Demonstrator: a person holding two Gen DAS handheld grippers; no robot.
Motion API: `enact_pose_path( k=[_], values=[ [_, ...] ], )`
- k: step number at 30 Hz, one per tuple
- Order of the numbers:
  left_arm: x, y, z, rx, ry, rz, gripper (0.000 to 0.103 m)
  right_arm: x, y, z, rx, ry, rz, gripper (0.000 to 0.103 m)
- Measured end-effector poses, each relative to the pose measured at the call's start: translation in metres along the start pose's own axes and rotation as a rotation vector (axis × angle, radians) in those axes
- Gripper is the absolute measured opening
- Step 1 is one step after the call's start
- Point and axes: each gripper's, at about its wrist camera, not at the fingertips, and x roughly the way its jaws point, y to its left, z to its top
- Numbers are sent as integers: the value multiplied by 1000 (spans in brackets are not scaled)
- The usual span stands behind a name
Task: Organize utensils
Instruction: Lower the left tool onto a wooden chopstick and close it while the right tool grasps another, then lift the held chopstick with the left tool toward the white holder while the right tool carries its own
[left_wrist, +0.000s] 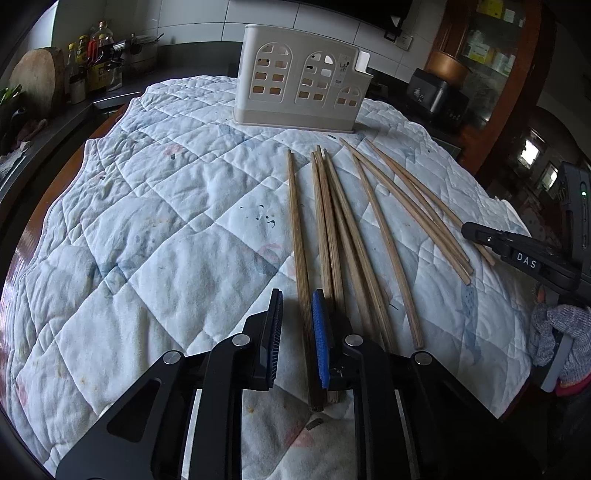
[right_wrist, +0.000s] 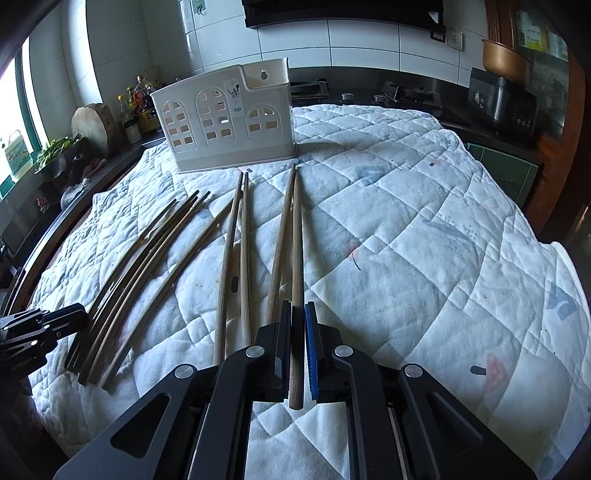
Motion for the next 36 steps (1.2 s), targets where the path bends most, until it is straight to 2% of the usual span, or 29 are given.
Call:
enact_pose_path(
  k=[4,9,11,12,19,28,36],
  values=[
    [4,-1,1,-18,11,26,14,-12,2,5,-5,-32,0,7],
    [7,-11,0,17,4,86,14,-30,7,13,-12,-83,3,7],
    [6,-11,-1,17,-7,98,9,-37,9,16,-16,-100,6,7],
    [4,-10,-1,10,-12,95,6,-39,10,18,-19,-107,4,7],
    [-26,-1,9,12,-94,97,6,-67,12,34,-38,-172,0,7],
    [-57,11,40,23,-196,57,6,-85,21,66,-99,-217,2,7],
    [-67,14,80,64,-221,11,6,-93,34,118,-177,-223,20,7]
  ],
)
